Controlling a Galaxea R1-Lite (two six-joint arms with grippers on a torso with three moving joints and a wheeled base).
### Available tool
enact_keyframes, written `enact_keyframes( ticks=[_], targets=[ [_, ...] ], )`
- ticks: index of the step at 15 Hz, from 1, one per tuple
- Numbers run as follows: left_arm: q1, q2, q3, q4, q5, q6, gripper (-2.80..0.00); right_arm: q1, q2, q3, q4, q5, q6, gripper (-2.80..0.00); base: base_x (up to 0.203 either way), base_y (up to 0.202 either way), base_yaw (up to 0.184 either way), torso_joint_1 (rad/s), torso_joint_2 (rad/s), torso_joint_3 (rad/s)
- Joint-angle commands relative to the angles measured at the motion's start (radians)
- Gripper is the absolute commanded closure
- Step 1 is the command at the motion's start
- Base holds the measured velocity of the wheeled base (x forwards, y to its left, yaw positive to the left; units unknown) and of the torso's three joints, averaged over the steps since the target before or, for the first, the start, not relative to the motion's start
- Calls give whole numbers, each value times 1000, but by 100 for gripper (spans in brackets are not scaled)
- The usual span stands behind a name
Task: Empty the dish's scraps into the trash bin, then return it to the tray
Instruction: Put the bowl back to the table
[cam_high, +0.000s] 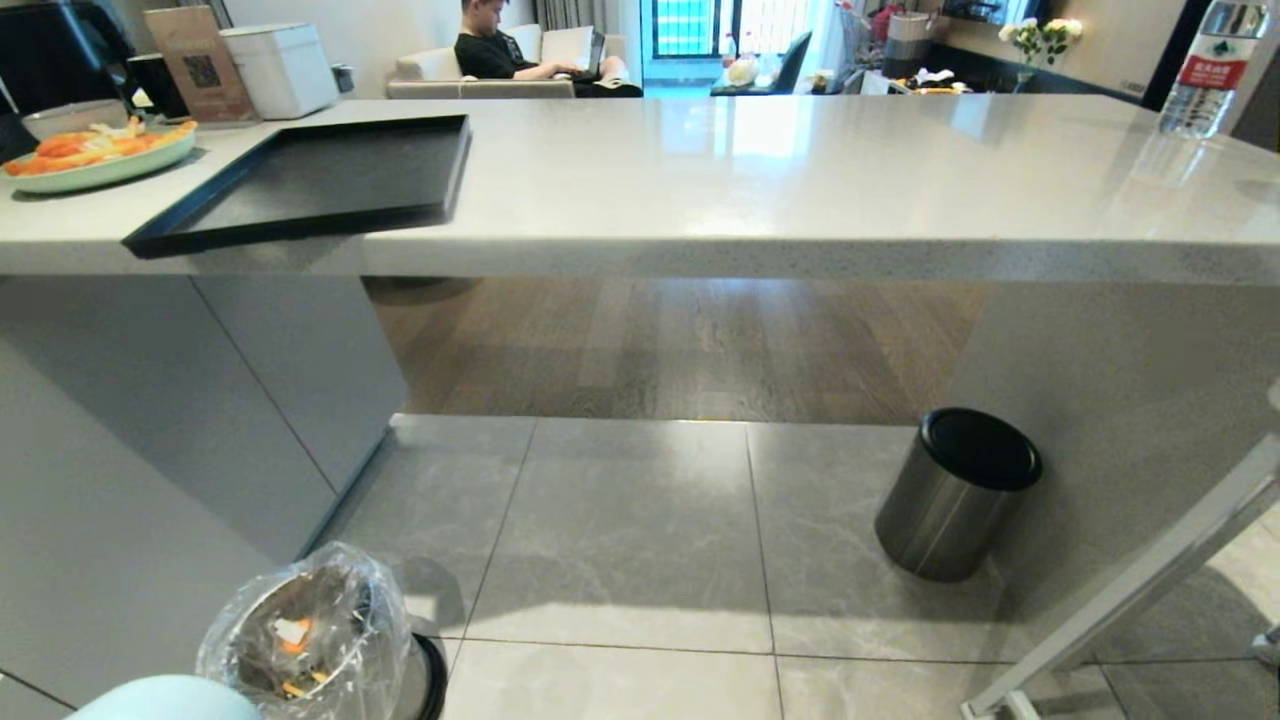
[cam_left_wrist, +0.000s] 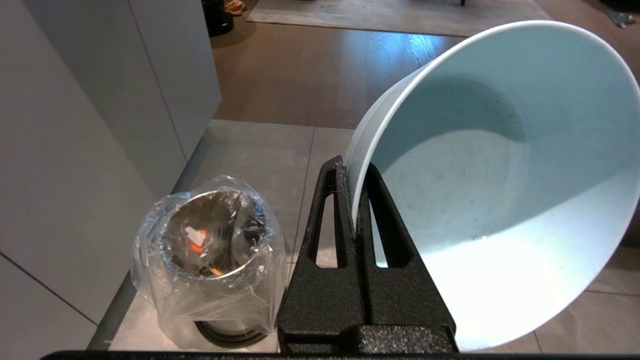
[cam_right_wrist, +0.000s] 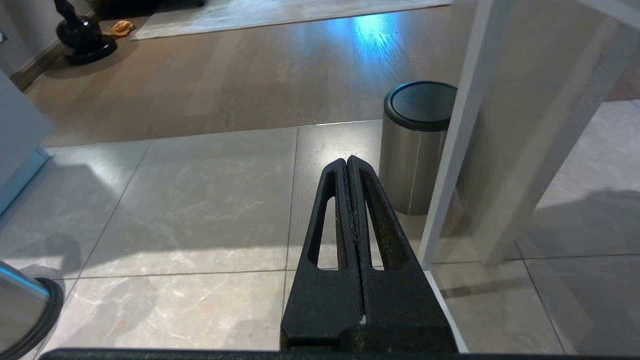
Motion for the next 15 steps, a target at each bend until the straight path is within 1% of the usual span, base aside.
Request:
enact_keyframes(
  ticks=[1, 15],
  targets=[
    [0, 0, 0, 0, 1, -1, 0, 0, 0, 0, -1, -1, 0, 0, 0, 0, 0, 0, 0, 0],
    [0, 0, 0, -2, 1, -1, 0, 0, 0, 0, -1, 0, 0, 0, 0, 0, 0, 0, 0, 0]
  ],
)
